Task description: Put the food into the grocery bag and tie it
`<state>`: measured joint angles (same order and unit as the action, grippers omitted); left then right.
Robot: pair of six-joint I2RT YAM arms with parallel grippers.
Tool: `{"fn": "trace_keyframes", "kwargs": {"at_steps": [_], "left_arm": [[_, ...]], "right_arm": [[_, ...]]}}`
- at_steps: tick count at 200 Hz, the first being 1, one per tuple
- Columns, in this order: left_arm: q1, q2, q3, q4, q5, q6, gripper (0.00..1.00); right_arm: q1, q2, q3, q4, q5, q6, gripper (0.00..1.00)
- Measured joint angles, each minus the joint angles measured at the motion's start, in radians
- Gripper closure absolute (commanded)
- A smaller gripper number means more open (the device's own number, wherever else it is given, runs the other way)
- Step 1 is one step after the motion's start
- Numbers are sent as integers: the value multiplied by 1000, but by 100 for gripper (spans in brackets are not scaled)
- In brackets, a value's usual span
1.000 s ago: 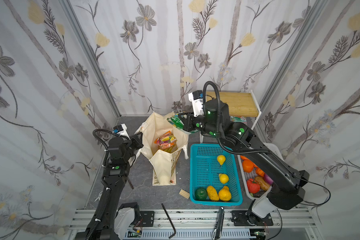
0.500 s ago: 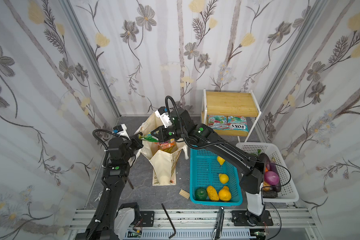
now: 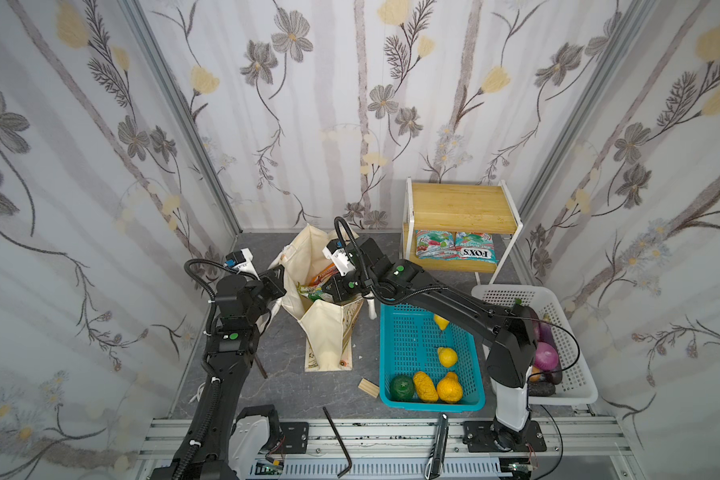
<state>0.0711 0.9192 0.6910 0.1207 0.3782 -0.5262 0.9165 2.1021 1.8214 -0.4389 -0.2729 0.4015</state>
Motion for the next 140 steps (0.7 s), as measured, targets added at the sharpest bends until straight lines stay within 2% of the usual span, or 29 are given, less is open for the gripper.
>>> {"fn": "trace_keyframes", "kwargs": {"at_steps": [5,29,44,63,85,102,106,110,113,140], "left_arm": [[0,0,0,0,0,0,100],[0,0,0,0,0,0,100],[0,0,0,0,0,0,100],[0,1,0,1,0,0,100],[0,2,0,2,0,0,100],[0,2,0,2,0,0,100],[0,2,0,2,-1,0,100],[0,2,0,2,-1,0,100],[0,2,0,2,-1,0,100],[0,2,0,2,-1,0,100]], "right_arm": [[2,0,3,-15,23,-8,99],[6,0,17,-76,113,-30,66],[9,0,23,-105,158,-45,52],[17,-8,24,-137,210,-62,40],[27,-47,28,-156,260,-63,33],[34,-102,32,-159,318,-58,21],[35,-117,31,-159,335,-50,12],[35,-134,27,-157,353,-42,8],[35,-148,21,-151,369,-38,1],[27,-279,-81,-99,479,11,0]]}}
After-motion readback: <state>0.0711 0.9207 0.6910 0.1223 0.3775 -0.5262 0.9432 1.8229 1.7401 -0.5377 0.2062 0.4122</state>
